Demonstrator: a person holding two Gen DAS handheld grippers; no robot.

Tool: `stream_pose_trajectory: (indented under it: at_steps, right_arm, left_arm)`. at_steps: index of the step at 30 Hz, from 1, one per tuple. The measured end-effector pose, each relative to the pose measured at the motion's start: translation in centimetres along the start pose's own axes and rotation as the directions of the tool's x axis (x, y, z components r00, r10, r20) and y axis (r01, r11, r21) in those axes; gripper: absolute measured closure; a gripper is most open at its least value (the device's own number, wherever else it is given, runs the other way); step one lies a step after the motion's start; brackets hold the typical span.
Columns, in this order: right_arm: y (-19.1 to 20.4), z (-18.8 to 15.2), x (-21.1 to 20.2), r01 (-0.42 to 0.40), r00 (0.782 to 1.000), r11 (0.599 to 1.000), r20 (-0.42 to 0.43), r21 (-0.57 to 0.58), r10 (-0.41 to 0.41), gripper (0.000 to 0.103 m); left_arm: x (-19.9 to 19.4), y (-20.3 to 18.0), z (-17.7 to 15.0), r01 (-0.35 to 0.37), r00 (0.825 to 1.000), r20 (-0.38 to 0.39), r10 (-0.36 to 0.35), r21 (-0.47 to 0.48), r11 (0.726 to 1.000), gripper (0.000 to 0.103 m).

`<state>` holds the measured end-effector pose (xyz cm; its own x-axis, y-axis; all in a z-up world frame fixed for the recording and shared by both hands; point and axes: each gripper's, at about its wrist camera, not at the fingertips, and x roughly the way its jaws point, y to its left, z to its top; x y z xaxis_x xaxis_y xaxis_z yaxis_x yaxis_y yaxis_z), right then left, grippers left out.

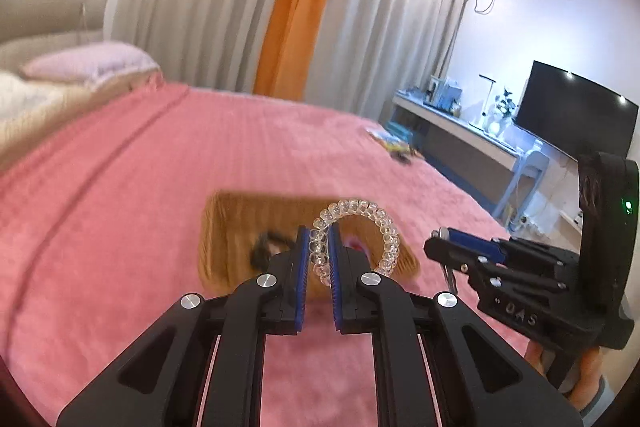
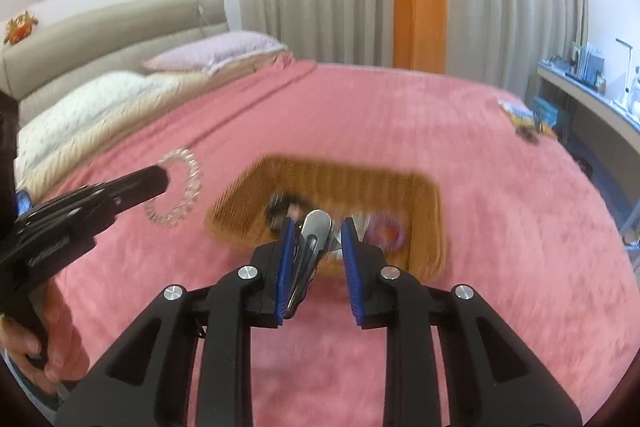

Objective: Organize jewelry
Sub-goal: 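Grasp the clear bead bracelet with the left tool, then lower the hair clip and bead bracelet into the basket and open both tools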

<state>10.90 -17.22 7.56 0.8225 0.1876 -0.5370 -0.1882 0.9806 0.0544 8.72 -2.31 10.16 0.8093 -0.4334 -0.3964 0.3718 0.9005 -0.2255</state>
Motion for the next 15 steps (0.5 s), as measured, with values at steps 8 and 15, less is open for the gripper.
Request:
stream_pose_trajectory:
  at_steps: [8,15]
  right_arm:
    - [-3.1,3.3,8.1,0.025,0.998,0.998,-0.050,0.057,-0.022,0.082]
    - [-6.1,2.6,15.7,0.047,0.989,0.993,-0.148,0.106,-0.031,0.082]
  left_arm:
    - [7.7,1.4,2.2,-0.030,0.999,-0.017,0.029,-0.013,0.999,0.095]
    - [15.8,2.8,-0.1,-0.078,0.992,-0.103,0.077,-0.005,0.997,0.095]
